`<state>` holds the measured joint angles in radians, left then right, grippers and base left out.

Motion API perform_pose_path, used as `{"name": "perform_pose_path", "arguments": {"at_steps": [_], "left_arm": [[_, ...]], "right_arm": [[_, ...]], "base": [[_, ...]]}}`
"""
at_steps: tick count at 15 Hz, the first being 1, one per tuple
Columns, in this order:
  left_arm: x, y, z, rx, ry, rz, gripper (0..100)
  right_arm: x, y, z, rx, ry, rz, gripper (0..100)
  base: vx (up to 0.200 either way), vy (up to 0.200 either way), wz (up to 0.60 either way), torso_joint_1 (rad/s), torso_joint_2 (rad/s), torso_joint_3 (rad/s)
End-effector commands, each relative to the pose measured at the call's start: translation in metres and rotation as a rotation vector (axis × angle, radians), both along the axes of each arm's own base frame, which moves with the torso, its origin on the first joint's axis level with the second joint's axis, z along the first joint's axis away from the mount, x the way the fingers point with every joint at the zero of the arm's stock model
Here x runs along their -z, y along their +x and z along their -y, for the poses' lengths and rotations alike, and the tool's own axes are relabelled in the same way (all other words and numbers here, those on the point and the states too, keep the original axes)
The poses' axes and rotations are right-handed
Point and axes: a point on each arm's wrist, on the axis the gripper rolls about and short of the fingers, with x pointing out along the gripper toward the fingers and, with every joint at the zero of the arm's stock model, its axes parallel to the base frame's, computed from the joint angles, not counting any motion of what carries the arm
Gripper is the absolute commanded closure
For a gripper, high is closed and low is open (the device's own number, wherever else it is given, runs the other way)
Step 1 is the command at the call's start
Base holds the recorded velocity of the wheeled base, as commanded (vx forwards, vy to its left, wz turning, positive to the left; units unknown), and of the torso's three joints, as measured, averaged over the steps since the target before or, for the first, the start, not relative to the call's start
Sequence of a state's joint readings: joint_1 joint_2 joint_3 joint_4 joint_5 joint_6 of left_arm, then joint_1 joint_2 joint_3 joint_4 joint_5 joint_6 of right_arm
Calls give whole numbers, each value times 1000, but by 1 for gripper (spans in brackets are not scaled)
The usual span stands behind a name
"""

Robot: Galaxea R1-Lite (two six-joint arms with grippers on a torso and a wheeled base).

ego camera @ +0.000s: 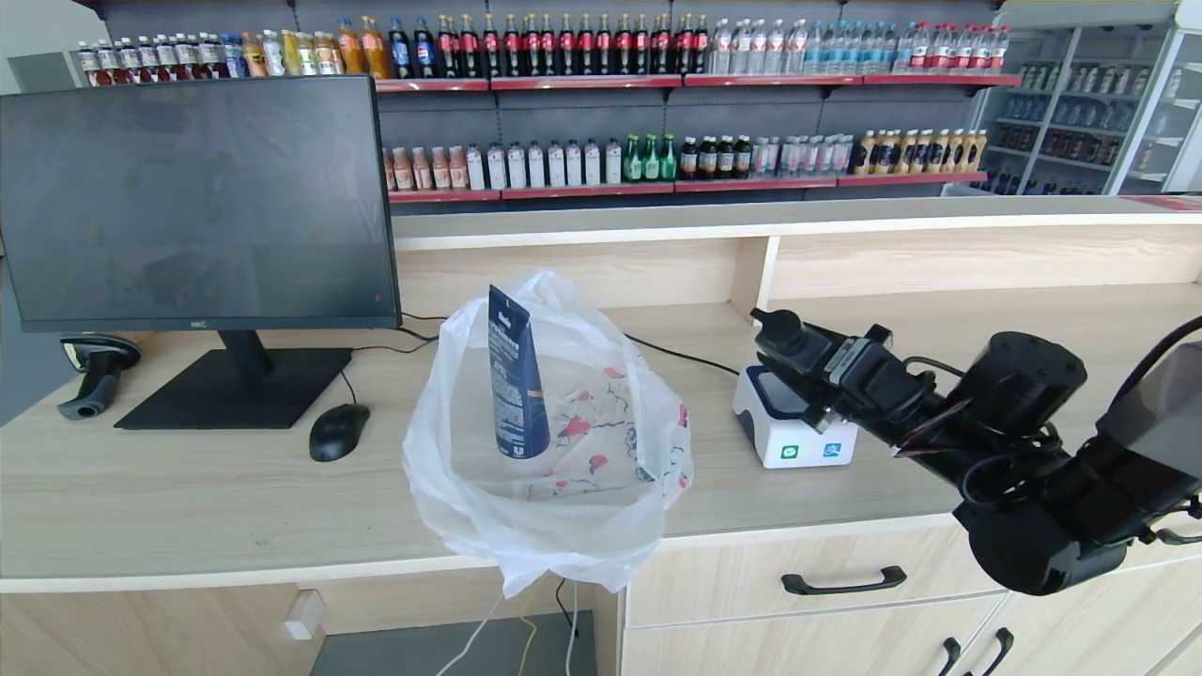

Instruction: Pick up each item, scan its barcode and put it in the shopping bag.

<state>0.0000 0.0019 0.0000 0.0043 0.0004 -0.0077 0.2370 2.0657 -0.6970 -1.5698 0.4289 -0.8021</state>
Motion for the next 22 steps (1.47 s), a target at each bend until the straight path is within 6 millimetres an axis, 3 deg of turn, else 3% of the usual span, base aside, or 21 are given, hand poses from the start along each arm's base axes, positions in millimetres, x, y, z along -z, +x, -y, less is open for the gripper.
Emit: {"name": "perform_pose_path", "arguments": {"at_steps": [1,6,8,10,14,15,20,22], "left_arm": [[0,0,0,-3,0,0,0],[0,0,0,-1,2,0,0],[0,0,0,-1,0,-1,0],[0,0,0,-3,0,-1,0],[0,0,0,-1,-2,-1,0],[0,0,0,-3,-2,-1,0],[0,0,0,-1,-2,-1,0],[0,0,0,-1,-2,0,0]], "right_arm": [[-16,-10,0,-9,22,31,100],[-43,-30,-8,7,155,25,100],[-43,-47,-33,-17,321,-100,100],[-58,-60,-41,33,491,-133,100],[-60,-72,-51,21,636,-214,100],[-54,-82,-64,-43,679,-296,100],[-43,-101,-55,-38,705,-387,100],[-40,-102,-38,28,693,-379,100]], "base": [[0,0,0,0,0,0],[0,0,0,0,0,0],[0,0,0,0,0,0],[0,0,0,0,0,0],[0,0,0,0,0,0],[0,0,0,0,0,0],[0,0,0,0,0,0],[0,0,0,0,0,0]]}}
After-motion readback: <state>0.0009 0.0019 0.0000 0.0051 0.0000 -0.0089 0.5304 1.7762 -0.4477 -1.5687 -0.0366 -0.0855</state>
